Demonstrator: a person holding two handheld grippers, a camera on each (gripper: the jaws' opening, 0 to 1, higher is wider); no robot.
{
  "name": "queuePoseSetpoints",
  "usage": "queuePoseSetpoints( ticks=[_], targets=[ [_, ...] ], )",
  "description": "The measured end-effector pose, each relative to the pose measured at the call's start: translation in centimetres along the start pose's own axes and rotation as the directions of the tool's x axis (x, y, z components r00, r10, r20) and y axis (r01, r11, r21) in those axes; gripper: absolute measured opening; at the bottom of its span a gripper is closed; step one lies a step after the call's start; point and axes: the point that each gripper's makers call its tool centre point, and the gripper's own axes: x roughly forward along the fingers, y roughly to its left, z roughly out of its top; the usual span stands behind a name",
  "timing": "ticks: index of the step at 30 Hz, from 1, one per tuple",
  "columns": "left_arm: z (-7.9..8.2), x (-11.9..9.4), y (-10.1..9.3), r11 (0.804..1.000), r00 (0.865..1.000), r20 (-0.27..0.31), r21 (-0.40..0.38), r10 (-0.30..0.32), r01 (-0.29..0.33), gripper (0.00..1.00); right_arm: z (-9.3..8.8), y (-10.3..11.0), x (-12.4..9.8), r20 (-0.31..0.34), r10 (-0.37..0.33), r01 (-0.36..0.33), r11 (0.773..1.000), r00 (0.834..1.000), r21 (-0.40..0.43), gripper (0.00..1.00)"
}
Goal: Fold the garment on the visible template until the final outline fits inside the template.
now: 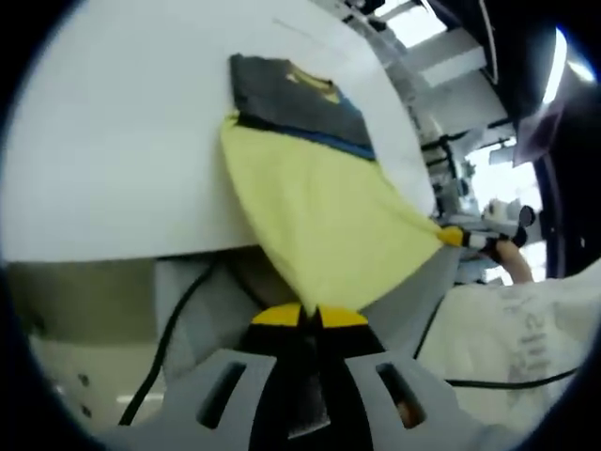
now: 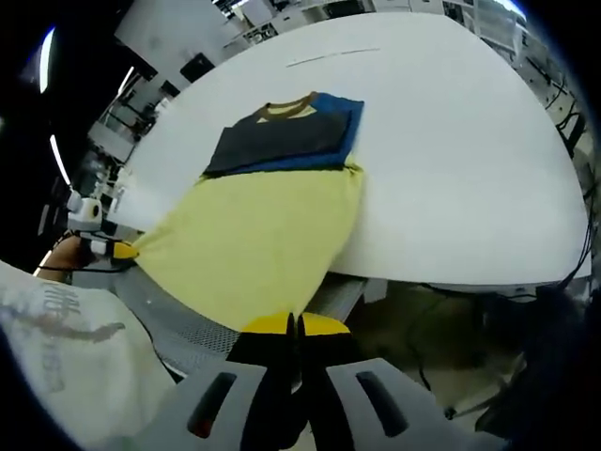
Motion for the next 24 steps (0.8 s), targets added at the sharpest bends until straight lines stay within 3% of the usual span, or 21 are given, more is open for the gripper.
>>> queuePoseSetpoints(
  ticks=[16, 24],
  targets=[
    [2.6, -0.8, -0.5, 0.998, 1.0, 0.02, 0.058, 0.002, -0.003, 0.01, 1.2, -0.1, -0.3, 0.015, 0.009, -0.009, 1.0, 1.0, 0.0, 0.02],
    [2.0, -2.0, -1.6, 0.998, 0.999, 0.034, 0.06, -0.009, 0.007, 0.01, 1.6, 0.9, -1.7, 0.028, 0.024, -0.024, 1.0, 0.999, 0.0, 0.02]
  ],
)
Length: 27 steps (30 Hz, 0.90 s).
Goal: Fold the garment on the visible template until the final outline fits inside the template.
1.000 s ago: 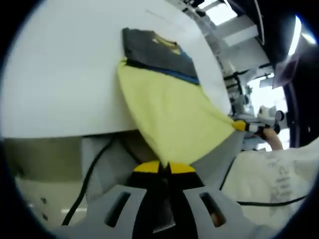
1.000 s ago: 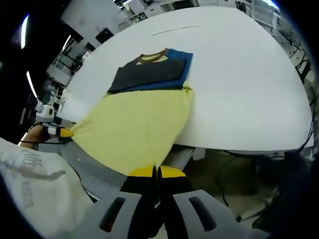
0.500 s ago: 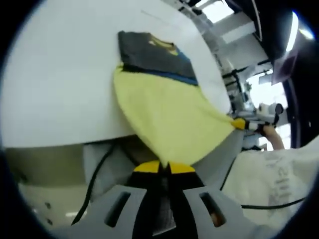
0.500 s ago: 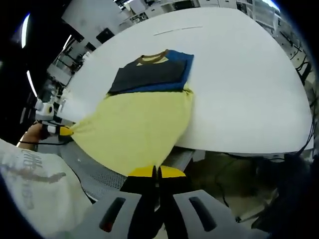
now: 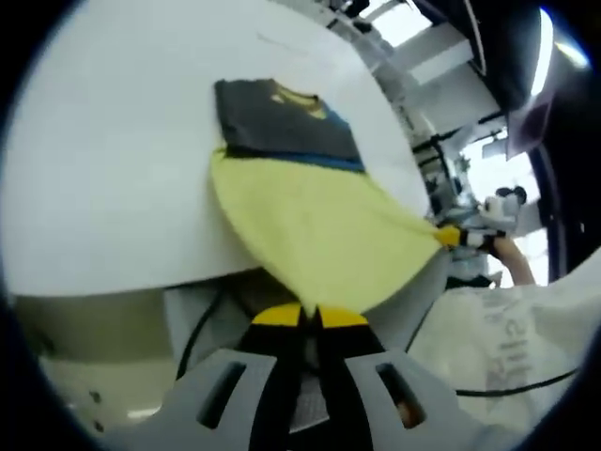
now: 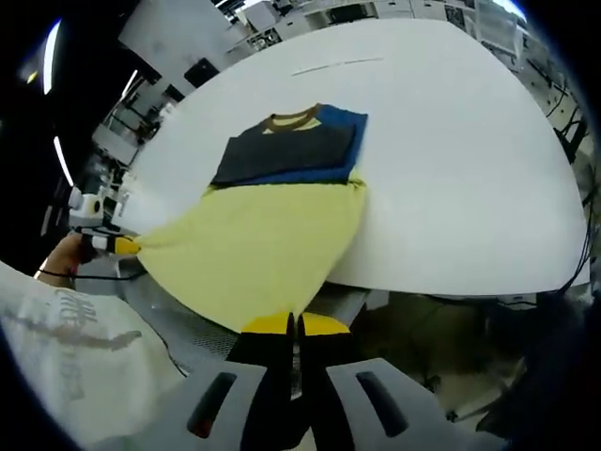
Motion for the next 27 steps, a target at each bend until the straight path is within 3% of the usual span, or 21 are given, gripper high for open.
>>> queuePoseSetpoints(
  ticks=[4, 14, 27],
  targets=[
    [-0.4, -0.5, -0.8, 0.999, 0.999, 0.021, -0.031, -0.027, 0.027, 0.01, -0.2, 0.6, -0.5, 0.001, 0.007, -0.007, 1.0, 1.0, 0.002, 0.02],
    [-1.6, -1.0, -1.1, 0.999, 1.0, 0.02, -0.045, -0.025, 0.025, 0.01, -1.0, 1.0, -1.0, -0.009, 0.022, -0.021, 0.999, 1.0, 0.025, 0.02],
    [0.4, -0.8, -1.4, 1.0, 1.0, 0.014, 0.015, -0.012, 0.012, 0.01, 0.4, 0.9, -0.7, 0.022, 0.023, -0.023, 0.999, 1.0, 0.03, 0.02]
  ],
)
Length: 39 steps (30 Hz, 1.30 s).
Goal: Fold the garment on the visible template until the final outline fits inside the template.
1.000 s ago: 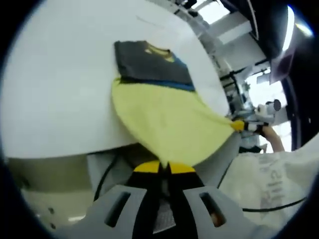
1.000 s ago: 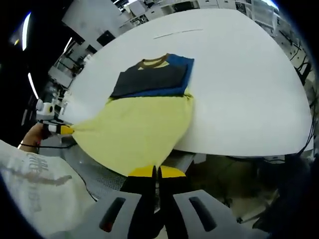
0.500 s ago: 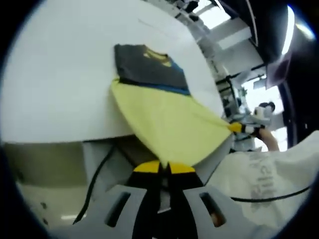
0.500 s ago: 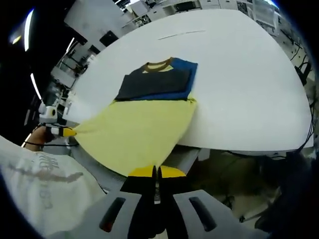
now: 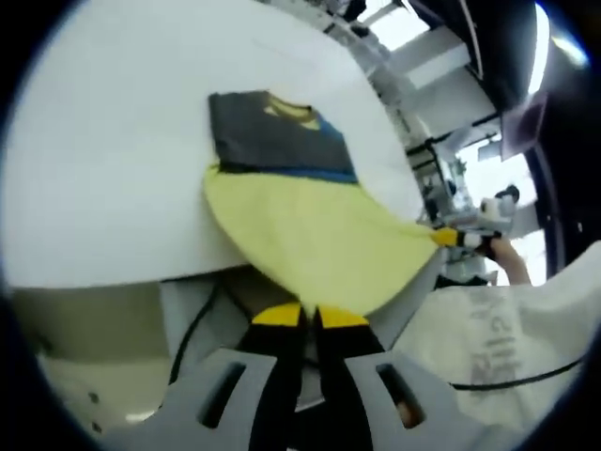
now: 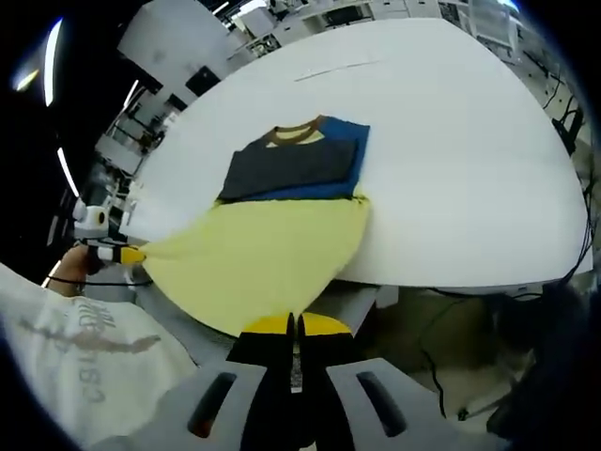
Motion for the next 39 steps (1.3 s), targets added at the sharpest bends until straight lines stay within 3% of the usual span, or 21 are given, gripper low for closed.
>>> queuePoseSetpoints(
  ticks=[27, 39],
  targets=[
    [5.6, -0.3, 0.8, 0.995, 0.999, 0.038, 0.094, 0.017, -0.02, 0.01, 4.4, -0.1, 0.7, 0.07, -0.019, 0.022, 0.999, 0.997, -0.041, 0.02],
    [9.0, -0.3, 1.8, 0.992, 0.995, 0.094, 0.12, 0.034, -0.045, 0.01, 7.7, -0.6, 0.9, 0.122, -0.006, 0.011, 0.999, 0.992, -0.041, 0.02]
  ],
)
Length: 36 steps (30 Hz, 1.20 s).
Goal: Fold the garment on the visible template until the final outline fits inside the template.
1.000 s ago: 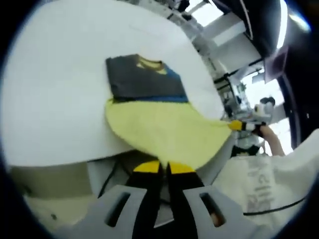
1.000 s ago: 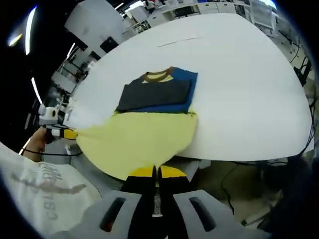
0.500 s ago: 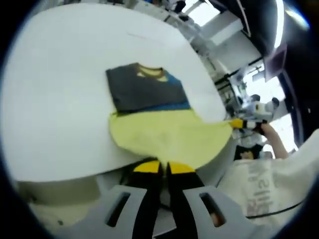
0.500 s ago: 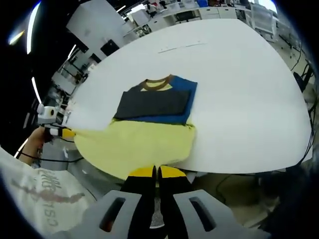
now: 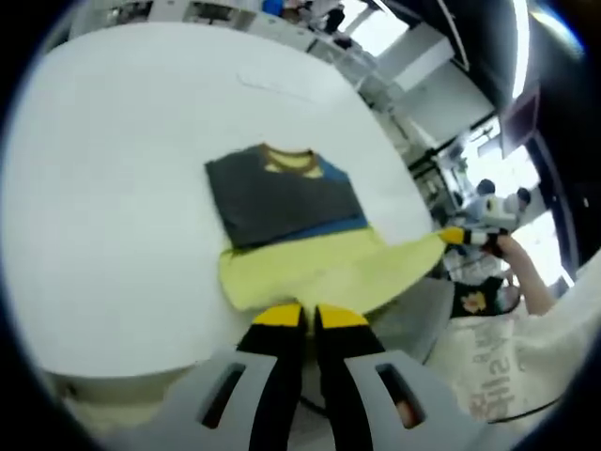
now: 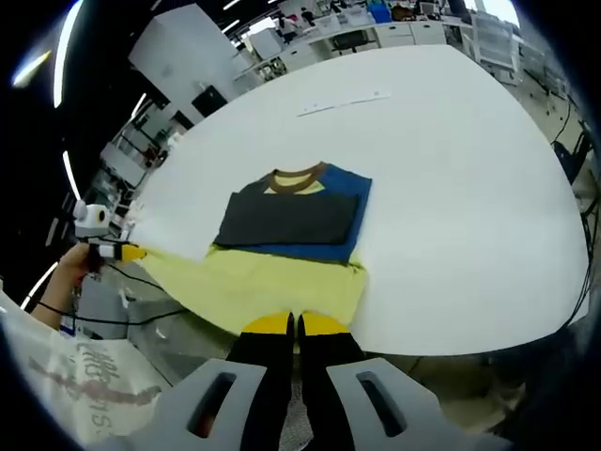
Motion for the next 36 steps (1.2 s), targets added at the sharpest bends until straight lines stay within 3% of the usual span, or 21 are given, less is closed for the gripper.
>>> queuePoseSetpoints(
  ticks=[25, 36],
  targets=[
    [6.4, 1.5, 2.2, 0.999, 0.997, 0.073, 0.036, 0.021, -0.023, 0.01, 6.2, -1.5, 2.5, 0.079, 0.016, -0.017, 1.0, 0.997, 0.0, 0.02],
    [8.3, 3.0, 3.7, 0.999, 0.996, 0.077, 0.036, 0.035, -0.038, 0.01, 8.3, -2.2, 4.2, 0.082, 0.015, -0.014, 1.0, 0.997, -0.015, 0.02]
  ],
)
